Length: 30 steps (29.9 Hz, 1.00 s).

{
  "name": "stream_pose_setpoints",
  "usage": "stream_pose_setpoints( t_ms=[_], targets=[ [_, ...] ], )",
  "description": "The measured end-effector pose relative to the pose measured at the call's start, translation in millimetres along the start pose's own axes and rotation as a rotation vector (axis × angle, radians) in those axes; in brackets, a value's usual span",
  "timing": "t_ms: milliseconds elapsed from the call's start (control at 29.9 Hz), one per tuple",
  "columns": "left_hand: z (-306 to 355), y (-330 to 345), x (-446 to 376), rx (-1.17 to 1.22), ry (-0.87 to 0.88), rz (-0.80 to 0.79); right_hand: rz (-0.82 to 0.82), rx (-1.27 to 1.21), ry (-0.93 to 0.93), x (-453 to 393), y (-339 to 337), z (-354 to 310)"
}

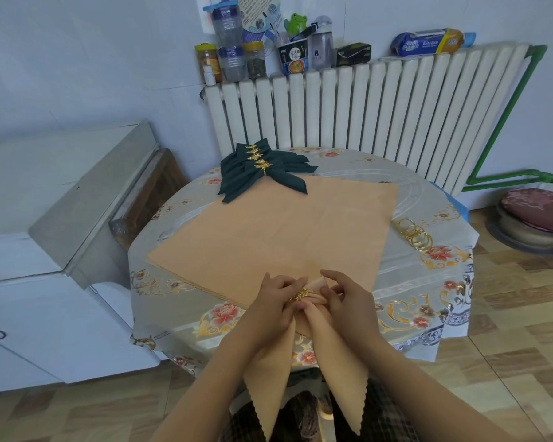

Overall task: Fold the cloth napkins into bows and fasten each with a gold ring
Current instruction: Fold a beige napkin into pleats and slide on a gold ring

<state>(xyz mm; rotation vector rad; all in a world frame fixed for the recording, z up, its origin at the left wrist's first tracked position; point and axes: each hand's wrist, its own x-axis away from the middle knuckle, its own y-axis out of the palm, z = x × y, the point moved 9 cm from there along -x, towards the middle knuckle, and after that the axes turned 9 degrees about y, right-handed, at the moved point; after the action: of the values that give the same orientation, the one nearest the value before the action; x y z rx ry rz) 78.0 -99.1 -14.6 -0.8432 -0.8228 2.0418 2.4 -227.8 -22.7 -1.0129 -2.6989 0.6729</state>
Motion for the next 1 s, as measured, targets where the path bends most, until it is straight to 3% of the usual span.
stream_pose_setpoints(
  t_ms=[134,301,367,434,668,835,1002],
  targets=[
    [6.1,-4.8,4.1,-0.087,-0.021,-0.004,-0.007,-0.001,0.009,2.6,-2.2,-0.6],
    [-34.6,-31.7,35.6,-0.066,-0.47,0.193,-0.021,0.063,0.056,0.1,-1.5,4.7],
    [-44.9,-34.7,45.3,-0.19,-0.595,0.146,-0.033,0.077,0.072,-2.0,-1.6,5.2],
    [-48.9,-34.3,50.4,-0.155,-0.638,0.135,-0.048,0.052,0.091,-2.8,-0.6,4.5],
    [-18.8,-42.7,39.2,0.343,-0.567,0.248,-0.02,-0.15,0.162,-4.3,-13.3,7.3],
    [-1.1,-63.5,9.5,0.414,-0.376,0.212,0.043,-0.232,0.09,-22.6,-34.8,-19.2],
    [-13.3,-72.5,-34.2,0.416,-0.346,0.245,0.051,-0.228,0.029,-56.6,-43.5,-49.0]
  ],
)
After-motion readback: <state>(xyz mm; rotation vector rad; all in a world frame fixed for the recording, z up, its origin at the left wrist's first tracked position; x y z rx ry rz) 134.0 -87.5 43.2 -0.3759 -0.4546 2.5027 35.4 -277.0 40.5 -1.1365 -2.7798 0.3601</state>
